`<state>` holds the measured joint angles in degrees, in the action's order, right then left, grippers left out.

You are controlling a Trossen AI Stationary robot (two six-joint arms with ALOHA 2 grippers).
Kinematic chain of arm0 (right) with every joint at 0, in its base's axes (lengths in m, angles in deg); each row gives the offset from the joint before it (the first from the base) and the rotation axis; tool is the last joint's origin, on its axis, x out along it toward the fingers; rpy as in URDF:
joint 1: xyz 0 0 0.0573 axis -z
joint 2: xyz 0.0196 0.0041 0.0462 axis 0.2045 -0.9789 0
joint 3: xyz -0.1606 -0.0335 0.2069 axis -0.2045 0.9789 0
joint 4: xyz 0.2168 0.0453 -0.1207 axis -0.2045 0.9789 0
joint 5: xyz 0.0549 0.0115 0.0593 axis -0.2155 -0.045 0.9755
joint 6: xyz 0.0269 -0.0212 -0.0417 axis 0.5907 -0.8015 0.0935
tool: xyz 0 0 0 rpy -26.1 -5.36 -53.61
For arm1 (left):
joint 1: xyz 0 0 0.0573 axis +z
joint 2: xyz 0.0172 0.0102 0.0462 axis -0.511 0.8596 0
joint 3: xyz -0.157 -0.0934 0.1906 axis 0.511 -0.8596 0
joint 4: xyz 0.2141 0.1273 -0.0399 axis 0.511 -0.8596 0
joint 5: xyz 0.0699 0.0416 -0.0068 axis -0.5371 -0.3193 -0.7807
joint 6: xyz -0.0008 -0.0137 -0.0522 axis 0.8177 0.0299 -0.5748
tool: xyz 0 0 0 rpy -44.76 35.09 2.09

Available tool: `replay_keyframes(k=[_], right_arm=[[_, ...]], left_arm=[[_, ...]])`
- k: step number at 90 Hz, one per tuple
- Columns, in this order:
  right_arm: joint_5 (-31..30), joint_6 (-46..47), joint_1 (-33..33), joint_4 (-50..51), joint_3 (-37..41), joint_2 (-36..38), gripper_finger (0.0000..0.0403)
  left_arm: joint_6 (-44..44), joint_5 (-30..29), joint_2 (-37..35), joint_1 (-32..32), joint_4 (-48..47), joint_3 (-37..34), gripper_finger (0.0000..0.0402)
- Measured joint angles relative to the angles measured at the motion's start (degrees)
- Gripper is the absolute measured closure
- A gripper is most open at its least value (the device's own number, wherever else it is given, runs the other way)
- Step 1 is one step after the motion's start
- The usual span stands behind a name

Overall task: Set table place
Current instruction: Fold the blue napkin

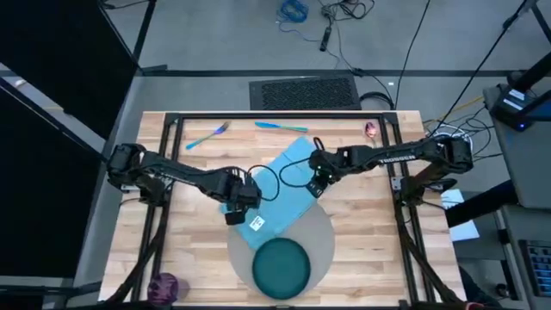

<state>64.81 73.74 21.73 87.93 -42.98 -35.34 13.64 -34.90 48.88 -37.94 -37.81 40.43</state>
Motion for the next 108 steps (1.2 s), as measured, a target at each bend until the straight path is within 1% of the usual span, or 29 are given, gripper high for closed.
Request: replay_keyframes(k=[16,29,45,56,62,86,100,108], right_arm=[[0.6,2.4,4.7,1.8,2.6,-0.3,0.0294],[0.6,1.5,8.5,0.3,6.4,-0.6,0.0294],[2.7,0.9,9.9,-4.6,9.1,-1.0,0.0294],[3.5,0.5,10.7,-5.3,9.8,-1.0,0.0294],[3.4,-0.1,11.3,-5.4,9.8,-1.0,0.0294],[3.5,-2.9,15.1,-9.2,9.8,-1.2,0.0294],[6.0,-4.2,17.0,-11.9,9.8,-2.1,0.0294],[6.9,-4.5,17.3,-13.7,9.7,-3.8,0.0294]], left_arm=[[0.6,1.4,0.0,1.9,1.7,-3.1,0.0268],[0.5,3.4,0.0,2.0,4.8,-5.3,0.0268],[-0.5,6.4,1.4,1.9,7.2,-6.9,0.0268],[-1.0,7.5,2.5,1.5,7.7,-7.7,0.0268],[-1.7,9.0,2.9,1.0,8.2,-8.2,0.0268],[-6.2,10.0,2.9,-2.8,9.1,-9.5,0.0268],[-8.6,10.3,2.9,-5.4,11.8,-9.6,0.0268],[-10.0,10.3,2.9,-6.5,12.9,-9.6,0.0268]])
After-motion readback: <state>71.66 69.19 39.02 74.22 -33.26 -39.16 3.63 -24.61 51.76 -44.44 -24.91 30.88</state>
